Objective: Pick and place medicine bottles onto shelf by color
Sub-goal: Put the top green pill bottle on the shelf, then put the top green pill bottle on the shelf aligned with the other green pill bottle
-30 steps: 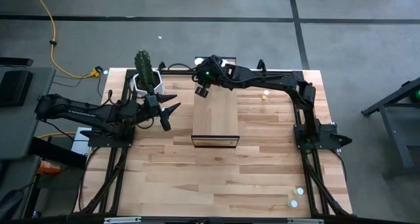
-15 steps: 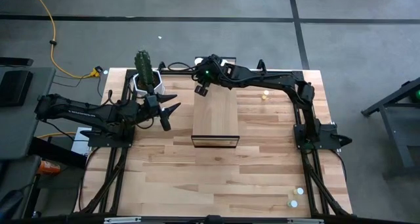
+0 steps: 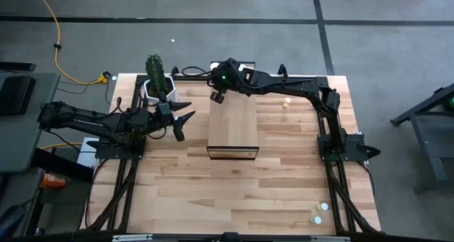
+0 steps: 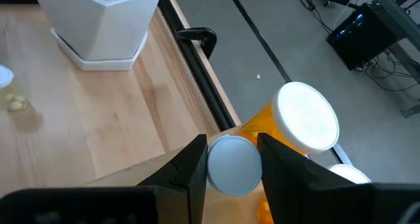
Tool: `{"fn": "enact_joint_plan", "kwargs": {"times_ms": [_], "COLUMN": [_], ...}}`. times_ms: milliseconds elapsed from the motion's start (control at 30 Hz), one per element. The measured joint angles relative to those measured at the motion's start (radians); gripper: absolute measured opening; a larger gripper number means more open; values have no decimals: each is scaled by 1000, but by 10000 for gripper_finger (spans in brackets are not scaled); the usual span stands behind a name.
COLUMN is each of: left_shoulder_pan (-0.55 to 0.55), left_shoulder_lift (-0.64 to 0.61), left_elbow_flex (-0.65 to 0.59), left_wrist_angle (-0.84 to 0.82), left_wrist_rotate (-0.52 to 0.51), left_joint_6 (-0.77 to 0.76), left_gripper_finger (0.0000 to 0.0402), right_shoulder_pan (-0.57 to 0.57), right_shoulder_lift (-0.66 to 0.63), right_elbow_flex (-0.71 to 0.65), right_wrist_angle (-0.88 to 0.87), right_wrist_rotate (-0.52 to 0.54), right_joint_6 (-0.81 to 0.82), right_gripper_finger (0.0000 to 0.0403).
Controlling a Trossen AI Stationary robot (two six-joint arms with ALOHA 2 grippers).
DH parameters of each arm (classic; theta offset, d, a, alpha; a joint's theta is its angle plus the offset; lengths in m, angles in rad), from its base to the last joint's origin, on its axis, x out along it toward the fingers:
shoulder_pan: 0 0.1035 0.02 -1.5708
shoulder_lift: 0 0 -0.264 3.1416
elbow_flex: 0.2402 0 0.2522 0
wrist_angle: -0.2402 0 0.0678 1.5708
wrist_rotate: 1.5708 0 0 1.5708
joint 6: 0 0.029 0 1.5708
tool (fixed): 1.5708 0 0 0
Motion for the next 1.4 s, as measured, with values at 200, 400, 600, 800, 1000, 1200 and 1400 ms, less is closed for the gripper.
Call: {"fn": "enact_joint_plan", "kwargs": {"times_ms": [200,400,600,800,1000,1200,1400], "left_shoulder_pan": [0,0,0,0,0,0,0], "left_shoulder_lift": [0,0,0,0,0,0,0], "left_elbow_flex": [0,0,0,0,0,0,0], "left_wrist_angle": [0,0,0,0,0,0,0], "left_wrist_rotate": [0,0,0,0,0,0,0], "left_joint_6": [0,0,0,0,0,0,0], "left_gripper_finger": [163,163,163,163,163,163,163], "right_shoulder_pan": [0,1,1,2,3,3,2], "right_shoulder_lift": [0,0,0,0,0,-1,-3], "right_elbow_flex": [0,0,0,0,0,36,118], "right_wrist_angle": [-2,-2,-3,-3,-4,-73,-168], "right_wrist_rotate": [0,0,30,42,43,55,15], "right_joint_6": [-33,-45,-58,-61,-61,-94,-129], "right_gripper_finger": [108,109,138,179,202,204,204]}}
